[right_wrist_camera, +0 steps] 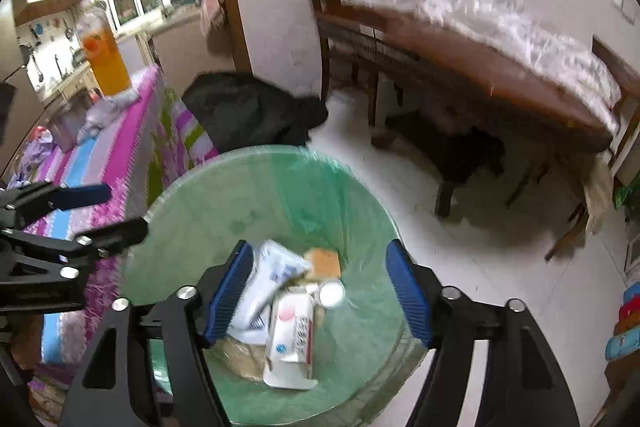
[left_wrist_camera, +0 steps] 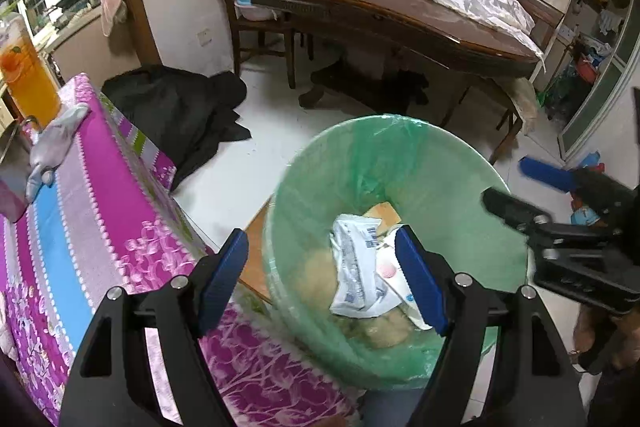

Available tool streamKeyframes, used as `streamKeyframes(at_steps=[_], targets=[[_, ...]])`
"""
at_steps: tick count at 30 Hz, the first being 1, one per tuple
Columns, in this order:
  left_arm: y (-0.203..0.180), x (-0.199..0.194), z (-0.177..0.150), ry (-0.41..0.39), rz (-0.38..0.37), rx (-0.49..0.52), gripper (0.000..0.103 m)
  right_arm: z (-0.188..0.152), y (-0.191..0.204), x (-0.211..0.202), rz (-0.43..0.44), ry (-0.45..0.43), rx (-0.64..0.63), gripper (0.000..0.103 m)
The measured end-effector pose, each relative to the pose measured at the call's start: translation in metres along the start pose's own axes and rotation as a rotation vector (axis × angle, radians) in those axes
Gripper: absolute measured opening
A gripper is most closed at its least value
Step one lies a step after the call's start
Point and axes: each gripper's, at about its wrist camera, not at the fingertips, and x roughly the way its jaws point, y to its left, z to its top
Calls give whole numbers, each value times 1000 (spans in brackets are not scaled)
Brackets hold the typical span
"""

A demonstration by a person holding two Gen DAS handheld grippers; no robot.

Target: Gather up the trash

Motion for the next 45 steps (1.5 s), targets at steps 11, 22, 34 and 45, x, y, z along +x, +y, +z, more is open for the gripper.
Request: streamKeyframes(at_steps=[11,22,34,45], targets=[[115,-59,-74,-74,145,-205,72,-10,108,-58,194,-281,-98,87],[259,-158,-172,-139,368,-487,72,-9,268,-45,454,-209,-280,87],[421,-233,-279,-137,579,-801,72,-37,434,-37,758,-20,-413,84],[469,-202,-290,-73,516,-837,72,-65,546,1,957,244,-372,61]])
